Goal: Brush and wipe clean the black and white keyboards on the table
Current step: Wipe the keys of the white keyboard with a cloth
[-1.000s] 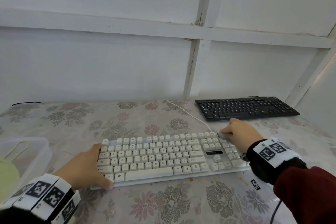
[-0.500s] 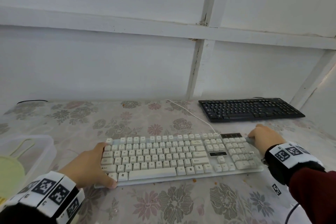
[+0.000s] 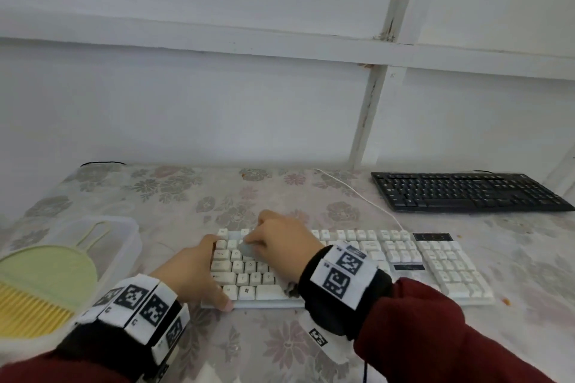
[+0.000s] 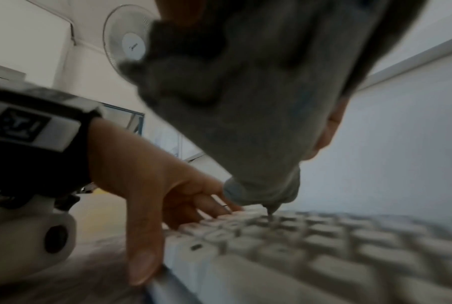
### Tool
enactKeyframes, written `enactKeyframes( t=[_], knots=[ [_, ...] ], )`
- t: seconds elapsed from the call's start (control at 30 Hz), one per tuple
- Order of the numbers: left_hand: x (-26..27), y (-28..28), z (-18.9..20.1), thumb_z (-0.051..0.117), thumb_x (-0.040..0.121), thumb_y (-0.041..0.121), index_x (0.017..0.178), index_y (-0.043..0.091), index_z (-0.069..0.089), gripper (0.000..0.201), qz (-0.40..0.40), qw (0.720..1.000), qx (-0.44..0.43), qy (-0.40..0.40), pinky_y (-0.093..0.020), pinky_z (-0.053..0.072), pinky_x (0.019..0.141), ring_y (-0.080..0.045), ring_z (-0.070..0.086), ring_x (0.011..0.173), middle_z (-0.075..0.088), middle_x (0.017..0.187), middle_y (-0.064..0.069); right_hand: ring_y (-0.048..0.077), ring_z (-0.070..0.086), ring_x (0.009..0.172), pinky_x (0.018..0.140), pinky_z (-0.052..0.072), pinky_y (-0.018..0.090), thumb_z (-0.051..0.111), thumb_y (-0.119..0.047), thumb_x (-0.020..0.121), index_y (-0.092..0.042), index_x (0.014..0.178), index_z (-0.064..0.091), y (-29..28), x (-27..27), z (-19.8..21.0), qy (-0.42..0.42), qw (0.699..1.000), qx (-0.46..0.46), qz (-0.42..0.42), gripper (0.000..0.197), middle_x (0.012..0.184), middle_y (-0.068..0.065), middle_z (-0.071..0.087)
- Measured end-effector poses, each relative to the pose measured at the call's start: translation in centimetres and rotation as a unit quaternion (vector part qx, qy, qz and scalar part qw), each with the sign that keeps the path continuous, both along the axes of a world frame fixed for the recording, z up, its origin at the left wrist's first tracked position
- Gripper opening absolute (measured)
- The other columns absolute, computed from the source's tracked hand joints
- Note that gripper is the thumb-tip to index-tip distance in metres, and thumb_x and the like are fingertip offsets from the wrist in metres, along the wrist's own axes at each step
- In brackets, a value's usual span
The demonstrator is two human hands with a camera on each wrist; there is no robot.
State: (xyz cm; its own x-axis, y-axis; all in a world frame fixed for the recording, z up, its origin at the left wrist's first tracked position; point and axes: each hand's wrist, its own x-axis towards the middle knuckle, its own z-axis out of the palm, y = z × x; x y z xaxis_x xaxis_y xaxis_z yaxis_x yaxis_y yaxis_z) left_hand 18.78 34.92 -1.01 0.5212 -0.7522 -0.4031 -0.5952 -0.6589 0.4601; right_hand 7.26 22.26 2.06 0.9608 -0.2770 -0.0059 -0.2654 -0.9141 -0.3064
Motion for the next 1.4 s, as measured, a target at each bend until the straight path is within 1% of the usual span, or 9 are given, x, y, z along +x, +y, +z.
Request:
enactKeyframes(
  t=[0.23, 0.33, 0.47, 0.7, 0.93, 1.03, 1.13, 1.27, 1.4],
  knots=[
    [-0.1, 0.0, 0.1, 0.087, 0.056, 0.027, 0.132, 0.020, 0.029, 0.096, -0.009, 1.000, 0.006, -0.022, -0.025, 0.044, 0.090, -0.016, 0.053, 0.114, 0.055, 0.126, 0.003, 0.029, 0.045, 0.084, 0.064, 0.033, 0.033, 0.047, 0.000, 0.090, -0.004, 0.107, 0.067, 3.7, 3.7, -0.7, 0.047, 0.995, -0.076, 0.044, 0.026, 0.094, 0.007, 0.035],
    [0.0, 0.0, 0.0, 0.087, 0.056, 0.026, 0.132, 0.020, 0.029, 0.096, -0.014, 1.000, 0.003, -0.020, -0.025, 0.045, 0.089, -0.016, 0.054, 0.113, 0.056, 0.125, 0.003, 0.036, 0.044, 0.108, 0.073, 0.037, 0.037, 0.045, -0.001, 0.092, -0.002, 0.117, 0.061, 4.4, 3.2, -0.5, 0.070, 0.992, -0.099, 0.046, 0.030, 0.116, 0.012, 0.044],
    [0.0, 0.0, 0.1, 0.086, 0.056, 0.027, 0.134, 0.020, 0.027, 0.098, -0.016, 1.000, 0.003, -0.023, -0.022, 0.044, 0.084, -0.015, 0.055, 0.109, 0.057, 0.122, 0.004, 0.036, 0.041, 0.113, 0.074, 0.034, 0.035, 0.043, -0.004, 0.096, -0.001, 0.120, 0.058, 4.6, 2.7, -0.2, 0.079, 0.989, -0.122, 0.034, 0.029, 0.126, 0.012, 0.045],
    [0.2, 0.1, -0.1, 0.088, 0.053, 0.030, 0.141, 0.025, 0.021, 0.111, -0.004, 1.000, -0.006, 0.001, -0.018, 0.041, 0.083, -0.009, 0.052, 0.102, 0.056, 0.119, 0.010, 0.035, 0.046, 0.104, 0.074, 0.043, 0.040, 0.047, 0.005, 0.090, -0.004, 0.100, 0.065, 2.0, 0.0, -0.4, 0.085, 0.987, -0.133, 0.034, 0.023, 0.103, 0.009, 0.037],
    [0.3, 0.2, -0.2, 0.088, 0.053, 0.029, 0.140, 0.026, 0.021, 0.111, 0.001, 1.000, -0.007, 0.014, -0.020, 0.043, 0.087, -0.010, 0.053, 0.106, 0.055, 0.123, 0.010, 0.022, 0.039, 0.080, 0.072, 0.051, 0.037, 0.050, 0.009, 0.083, -0.013, 0.068, 0.046, -0.9, -1.9, -2.1, 0.073, 0.991, -0.112, -0.006, 0.027, 0.091, 0.001, 0.029],
    [0.6, 0.3, -0.2, 0.089, 0.052, 0.027, 0.140, 0.026, 0.022, 0.110, 0.000, 0.999, -0.010, 0.031, -0.022, 0.046, 0.089, -0.010, 0.054, 0.109, 0.054, 0.124, 0.010, 0.020, 0.040, 0.078, 0.063, 0.043, 0.026, 0.051, -0.007, 0.091, -0.008, 0.075, 0.056, -1.9, -2.4, -2.1, 0.066, 0.993, -0.078, -0.057, 0.017, 0.091, 0.000, 0.034],
    [0.8, 0.3, -0.3, 0.089, 0.052, 0.025, 0.139, 0.026, 0.022, 0.110, 0.002, 0.999, -0.015, 0.040, -0.024, 0.047, 0.090, -0.011, 0.054, 0.109, 0.055, 0.123, 0.010, 0.023, 0.045, 0.078, 0.069, 0.040, 0.028, 0.050, -0.019, 0.095, -0.012, 0.067, 0.050, -2.0, -2.3, -1.3, 0.059, 0.996, -0.036, -0.061, 0.029, 0.090, -0.001, 0.037],
    [0.9, 0.2, -0.5, 0.090, 0.050, 0.023, 0.137, 0.026, 0.023, 0.110, 0.001, 0.999, -0.014, 0.045, -0.026, 0.050, 0.089, -0.011, 0.057, 0.106, 0.058, 0.118, 0.009, 0.022, 0.050, 0.083, 0.075, 0.045, 0.032, 0.049, -0.027, 0.097, -0.008, 0.086, 0.067, 0.9, 0.0, -0.5, 0.024, 1.000, -0.004, 0.008, 0.028, 0.093, -0.001, 0.039],
    [0.7, 0.1, -0.4, 0.089, 0.054, 0.022, 0.136, 0.023, 0.024, 0.105, -0.001, 1.000, -0.010, 0.018, -0.023, 0.047, 0.084, -0.015, 0.057, 0.106, 0.058, 0.121, 0.003, 0.029, 0.047, 0.101, 0.074, 0.037, 0.034, 0.047, -0.005, 0.093, -0.008, 0.115, 0.064, 3.6, 2.9, -0.7, 0.068, 0.994, -0.052, 0.064, 0.028, 0.109, 0.009, 0.041]
  ],
)
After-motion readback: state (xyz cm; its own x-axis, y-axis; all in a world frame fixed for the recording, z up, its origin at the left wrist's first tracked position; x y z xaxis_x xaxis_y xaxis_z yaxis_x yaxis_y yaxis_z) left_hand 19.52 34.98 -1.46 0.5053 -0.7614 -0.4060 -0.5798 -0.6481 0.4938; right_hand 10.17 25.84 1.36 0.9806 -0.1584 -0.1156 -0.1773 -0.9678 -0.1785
